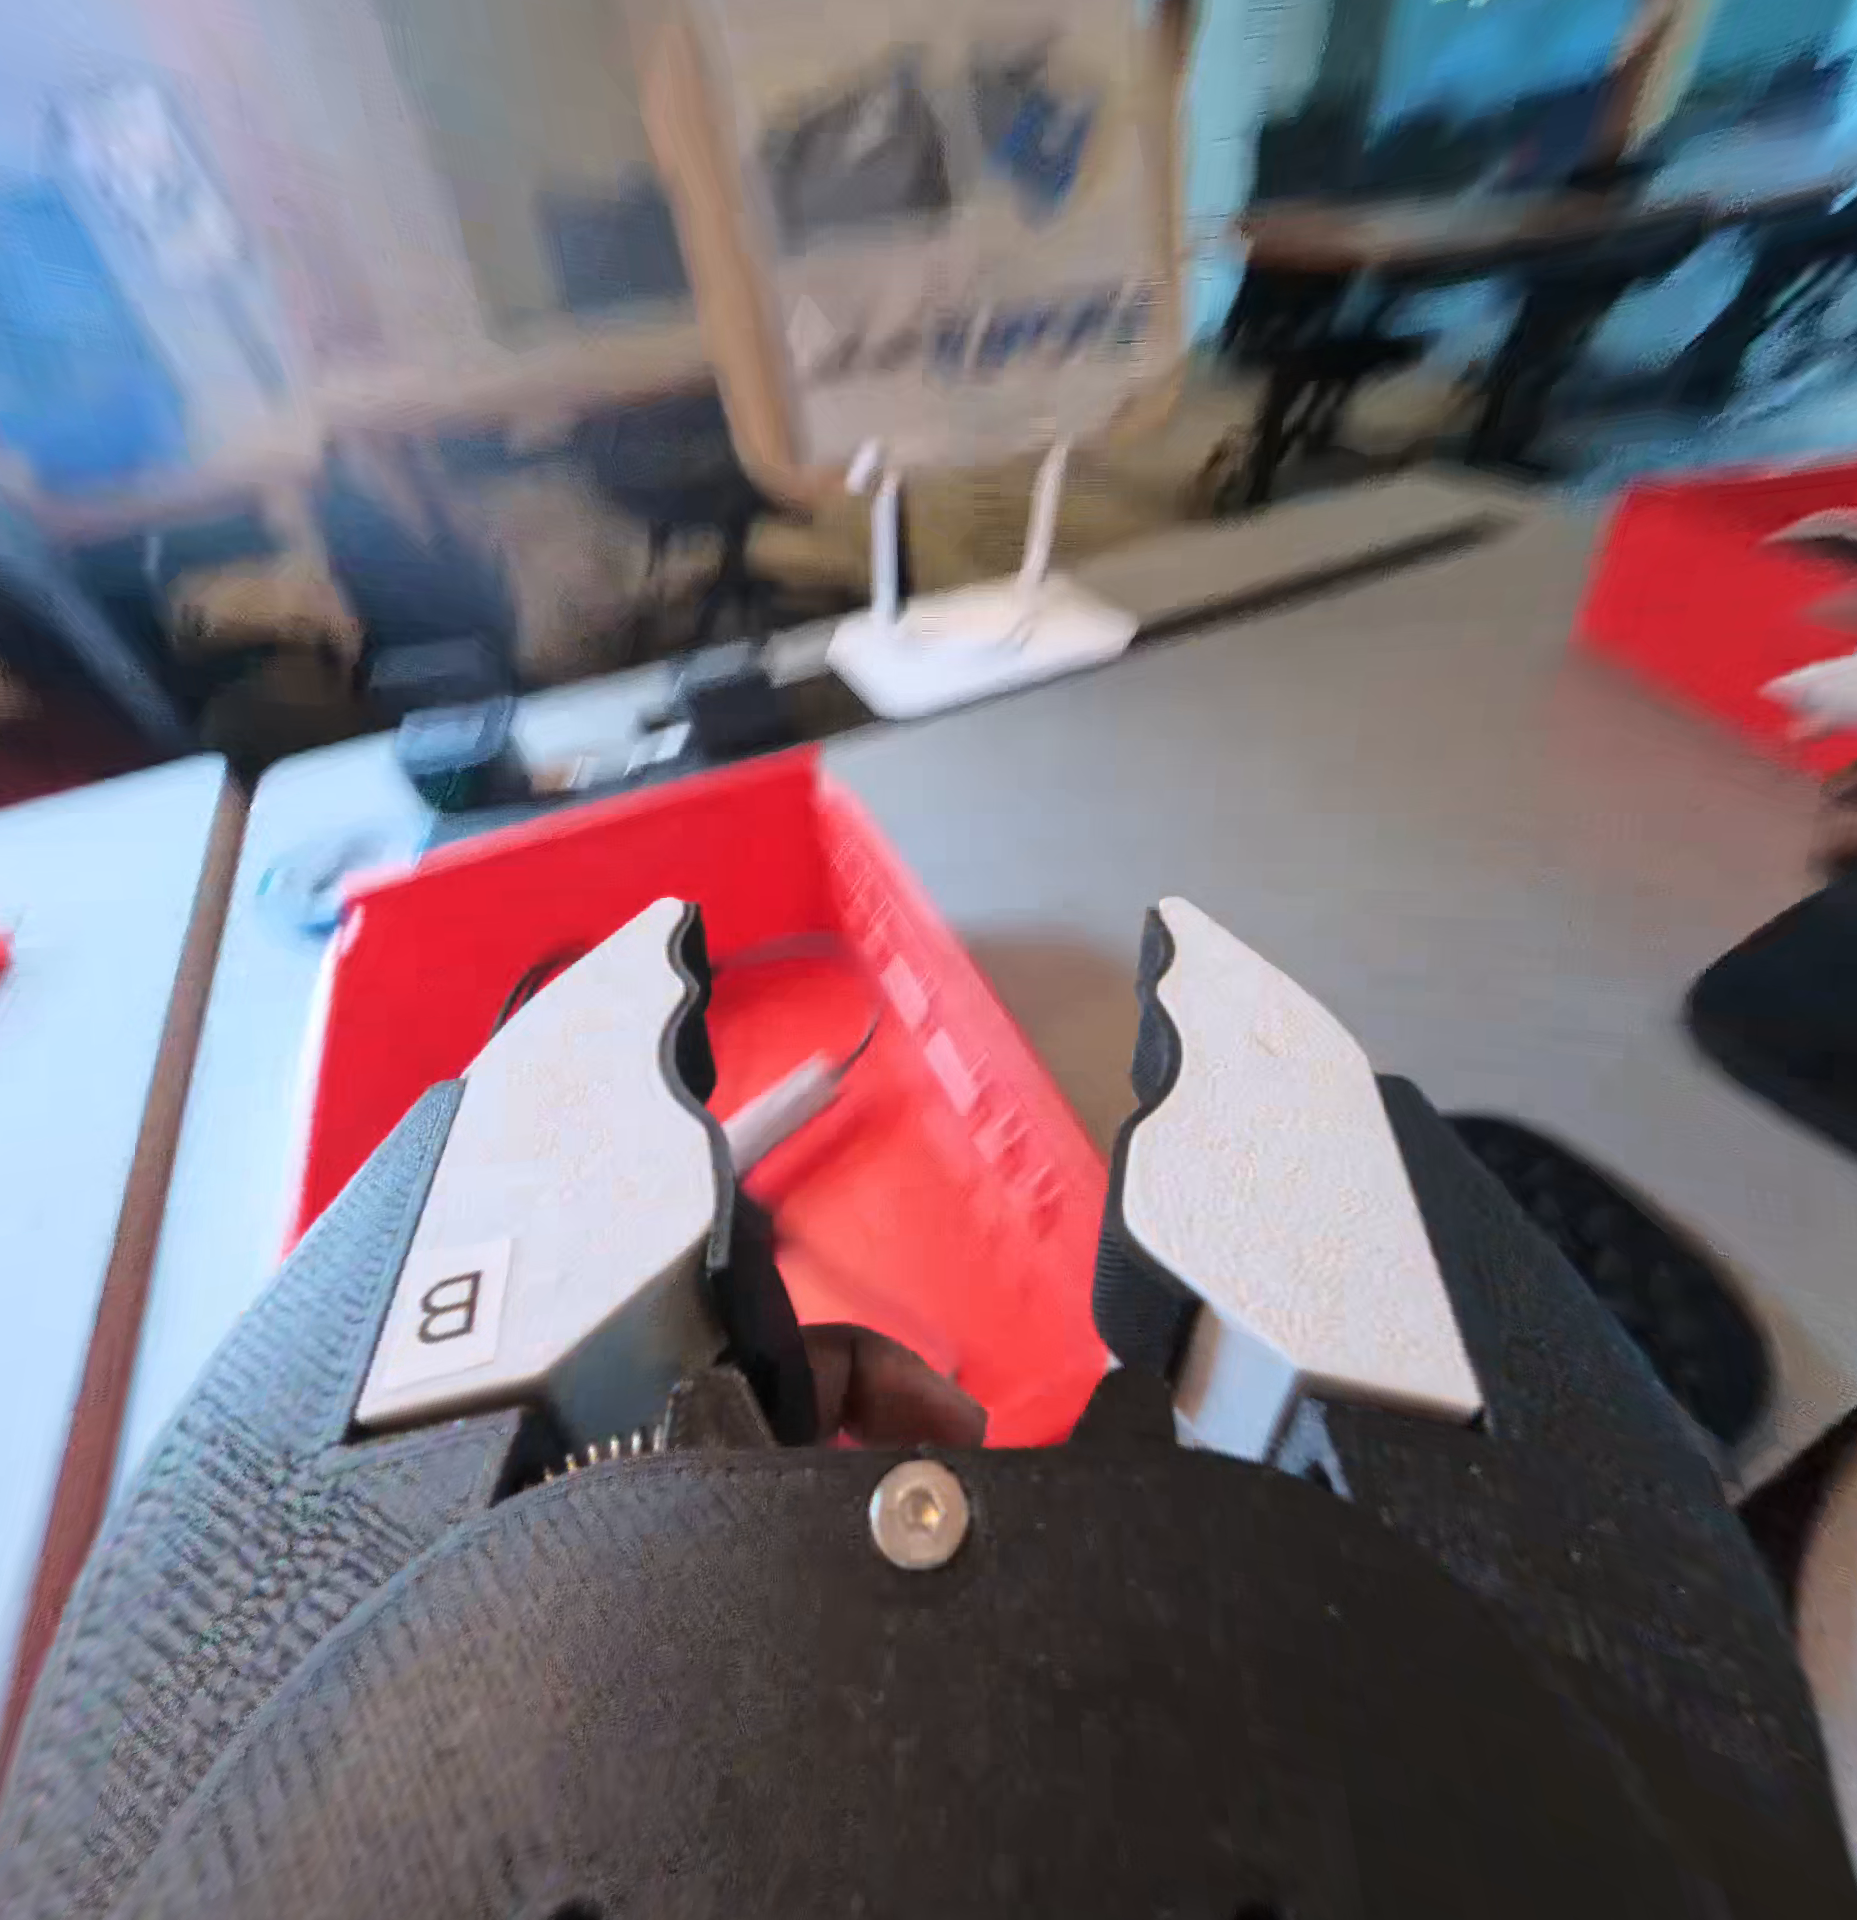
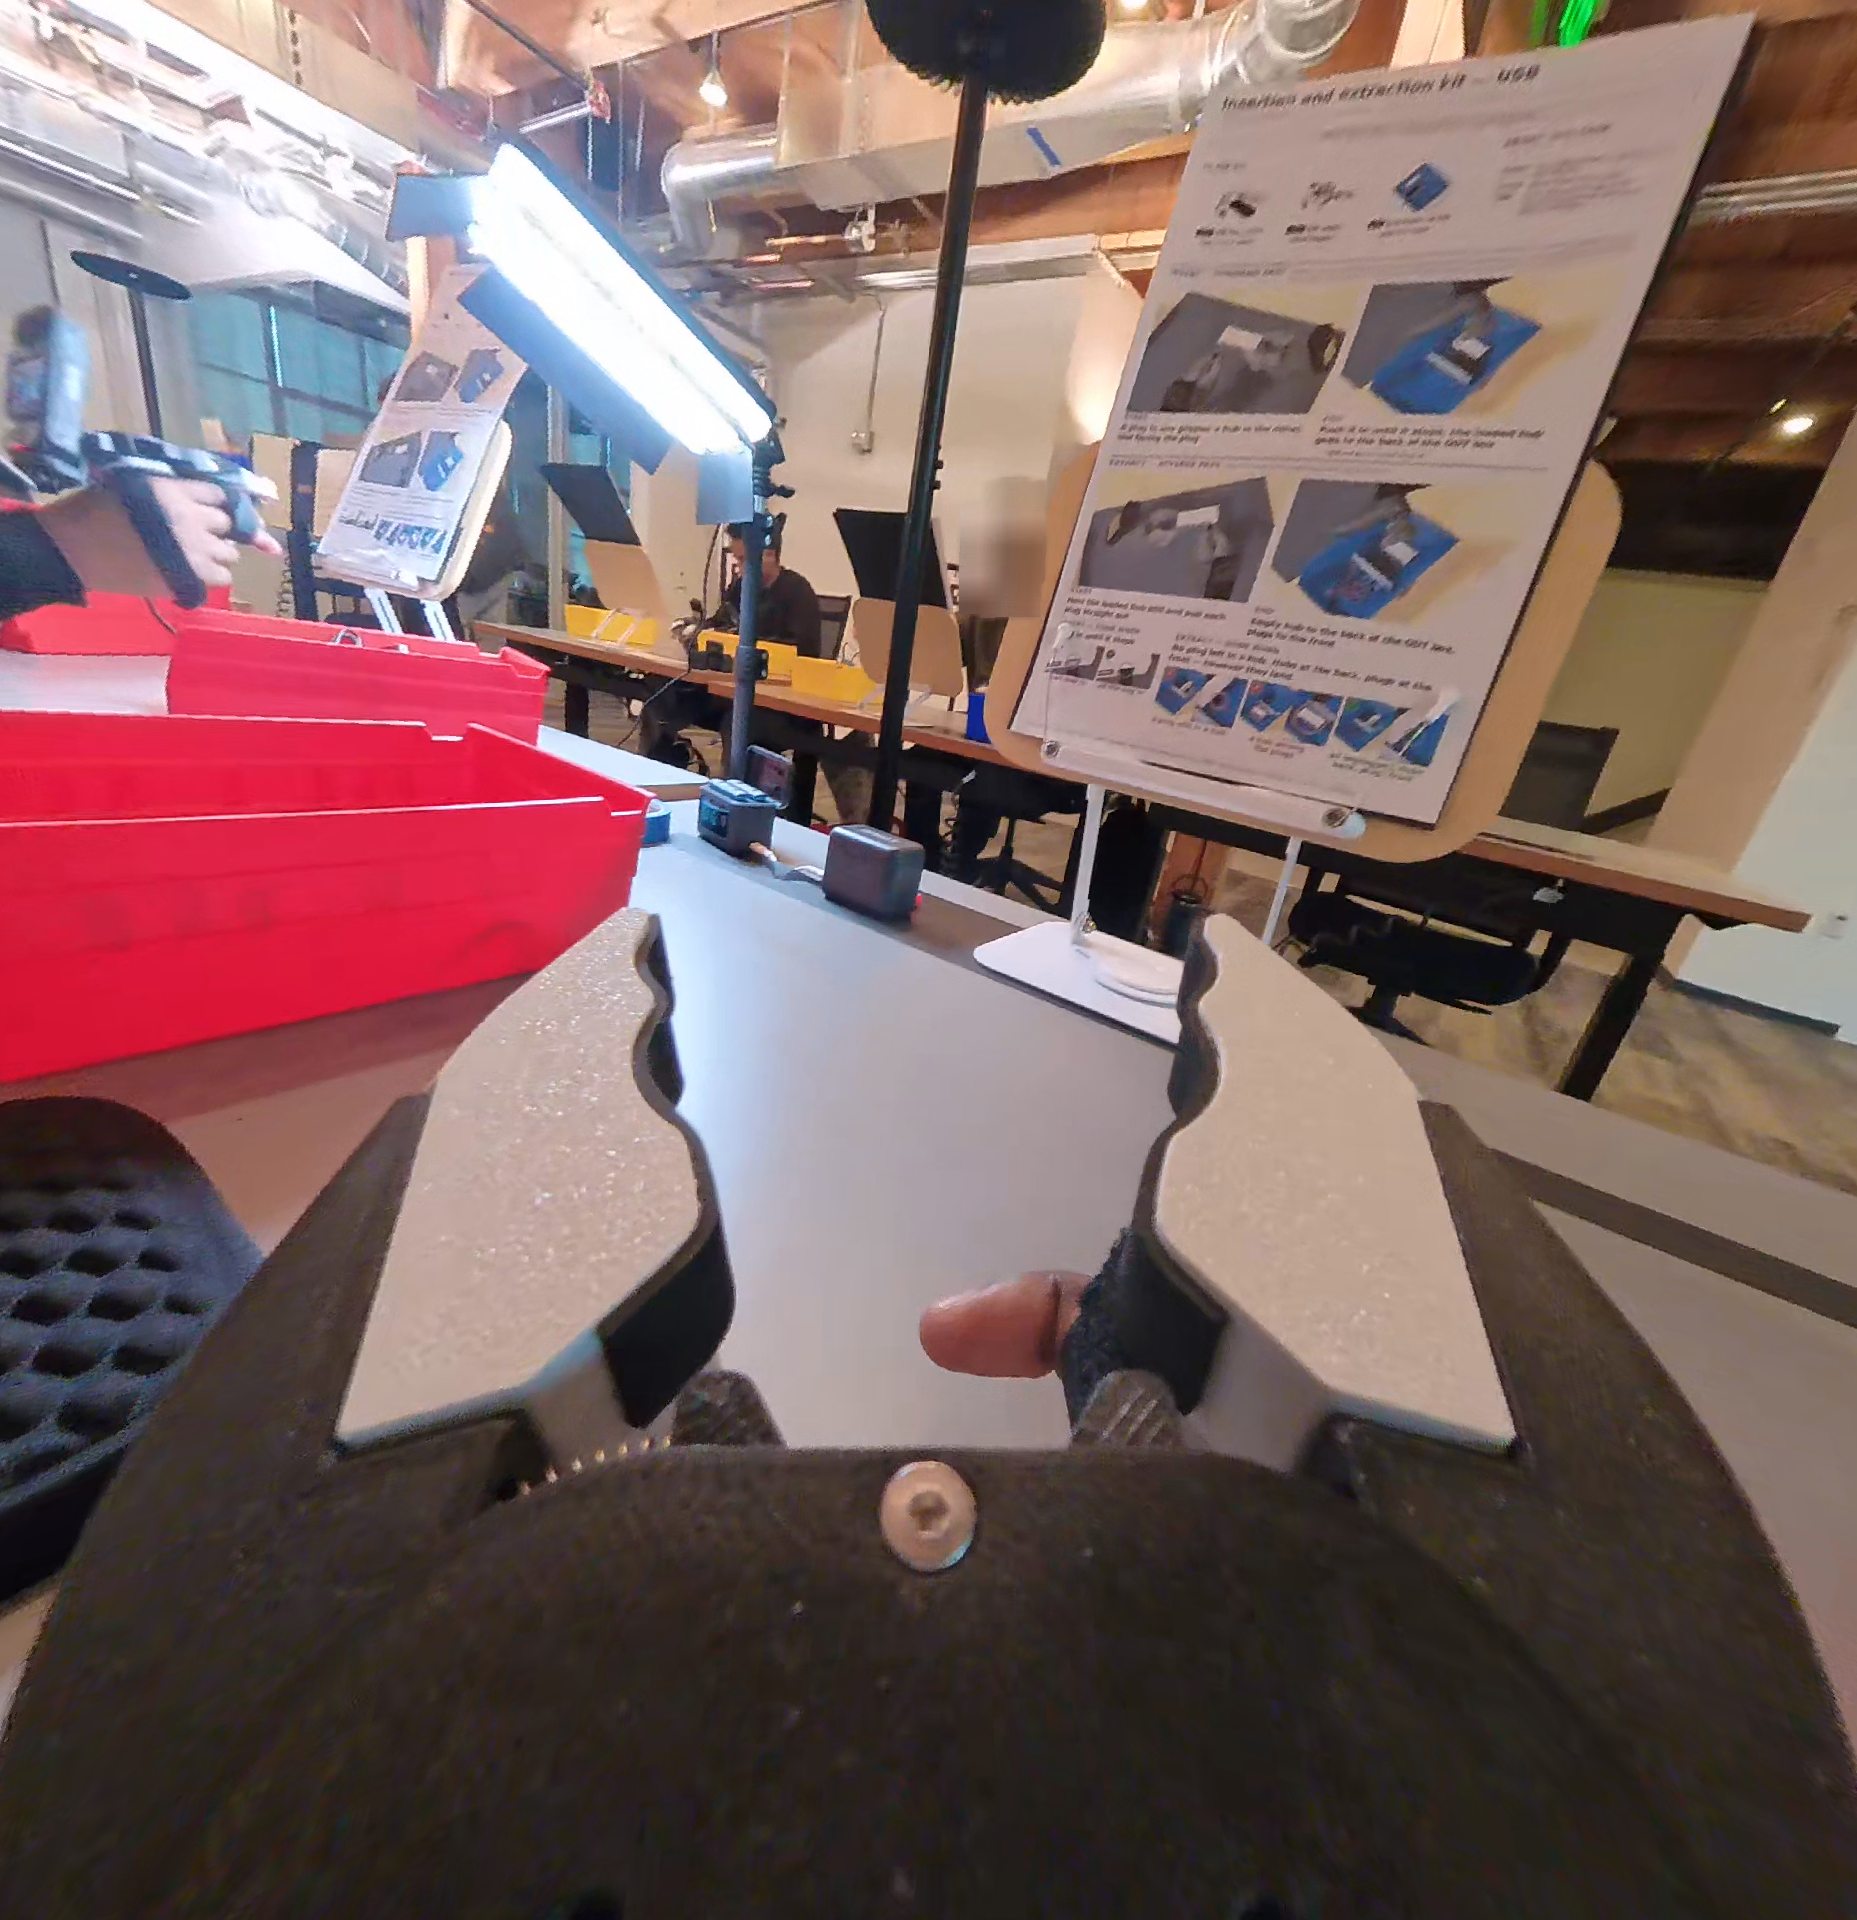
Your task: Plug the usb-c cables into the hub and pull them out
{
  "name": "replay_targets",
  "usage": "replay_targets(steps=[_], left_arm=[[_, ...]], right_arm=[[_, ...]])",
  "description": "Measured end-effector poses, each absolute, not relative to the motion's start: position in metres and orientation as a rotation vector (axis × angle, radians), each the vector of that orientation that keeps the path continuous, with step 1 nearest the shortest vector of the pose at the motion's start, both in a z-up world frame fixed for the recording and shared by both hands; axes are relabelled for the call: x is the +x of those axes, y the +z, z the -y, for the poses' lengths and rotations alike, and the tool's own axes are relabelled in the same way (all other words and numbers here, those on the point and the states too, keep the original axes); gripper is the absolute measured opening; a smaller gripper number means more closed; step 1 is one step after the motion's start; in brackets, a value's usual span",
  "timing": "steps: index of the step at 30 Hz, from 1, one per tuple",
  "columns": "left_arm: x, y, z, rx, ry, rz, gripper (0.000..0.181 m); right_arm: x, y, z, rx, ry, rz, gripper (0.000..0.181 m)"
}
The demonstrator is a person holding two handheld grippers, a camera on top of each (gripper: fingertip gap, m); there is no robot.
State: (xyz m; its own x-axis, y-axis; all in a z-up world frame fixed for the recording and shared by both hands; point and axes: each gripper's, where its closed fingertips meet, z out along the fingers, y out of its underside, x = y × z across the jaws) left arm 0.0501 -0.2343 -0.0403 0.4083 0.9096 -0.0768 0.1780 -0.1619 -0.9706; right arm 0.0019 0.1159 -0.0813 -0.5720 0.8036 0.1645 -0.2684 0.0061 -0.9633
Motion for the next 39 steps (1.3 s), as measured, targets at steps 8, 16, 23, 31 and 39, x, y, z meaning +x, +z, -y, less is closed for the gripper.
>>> replay_targets(steps=[8,16,23,31,39], left_arm=[[-0.001,-0.152,0.283,-2.464,0.623,1.049,0.074],[-0.04,-0.216,0.27,-2.8,0.472,0.86,0.062],[-0.054,-0.243,0.278,-2.773,0.396,0.935,0.038],[-0.057,-0.199,0.275,-2.67,0.518,0.903,0.025],[-0.064,-0.08,0.275,-2.309,0.983,0.845,0.024]], right_arm=[[0.004,-0.089,-0.102,-0.51,1.681,1.554,0.093],[0.003,-0.097,-0.096,-0.463,1.607,1.596,0.091],[0.001,-0.095,-0.099,-0.479,1.614,1.578,0.088],[0.0,-0.095,-0.1,-0.484,1.615,1.573,0.086],[0.0,-0.095,-0.1,-0.48,1.611,1.567,0.084]])
